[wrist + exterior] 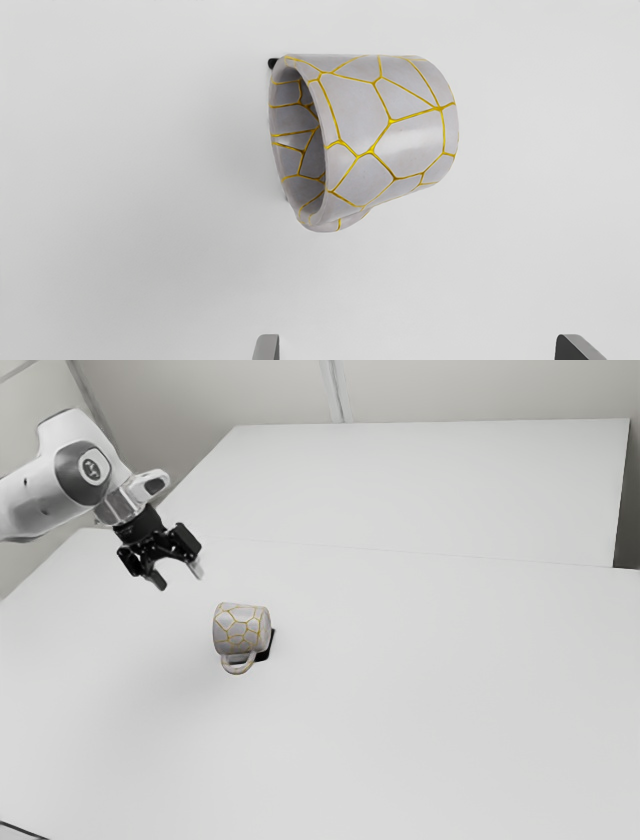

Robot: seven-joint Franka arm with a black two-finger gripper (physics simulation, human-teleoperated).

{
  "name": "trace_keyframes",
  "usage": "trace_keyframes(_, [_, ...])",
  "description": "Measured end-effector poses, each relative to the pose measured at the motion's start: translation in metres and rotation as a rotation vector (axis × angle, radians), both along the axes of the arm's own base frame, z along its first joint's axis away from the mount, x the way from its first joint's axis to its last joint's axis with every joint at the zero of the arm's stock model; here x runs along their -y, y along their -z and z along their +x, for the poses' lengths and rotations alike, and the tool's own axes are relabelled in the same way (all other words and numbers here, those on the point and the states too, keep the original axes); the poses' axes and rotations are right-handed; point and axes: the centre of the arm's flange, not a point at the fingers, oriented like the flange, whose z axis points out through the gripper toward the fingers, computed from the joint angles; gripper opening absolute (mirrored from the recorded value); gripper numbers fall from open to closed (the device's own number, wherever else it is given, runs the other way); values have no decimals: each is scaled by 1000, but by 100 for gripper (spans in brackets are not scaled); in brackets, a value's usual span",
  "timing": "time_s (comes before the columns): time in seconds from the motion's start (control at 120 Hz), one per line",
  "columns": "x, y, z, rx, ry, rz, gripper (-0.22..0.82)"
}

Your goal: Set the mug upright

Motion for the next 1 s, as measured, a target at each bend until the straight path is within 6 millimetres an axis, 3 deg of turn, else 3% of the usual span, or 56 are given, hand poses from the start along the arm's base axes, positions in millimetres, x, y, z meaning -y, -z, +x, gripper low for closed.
trace_keyframes(0.375, [-31, 80, 13, 97, 80, -196, 60])
trace_keyframes(0.675, [-35, 138, 17, 156, 126, -384, 60])
trace_keyframes(1.0, [-21, 149, 23, 260, 189, -526, 60])
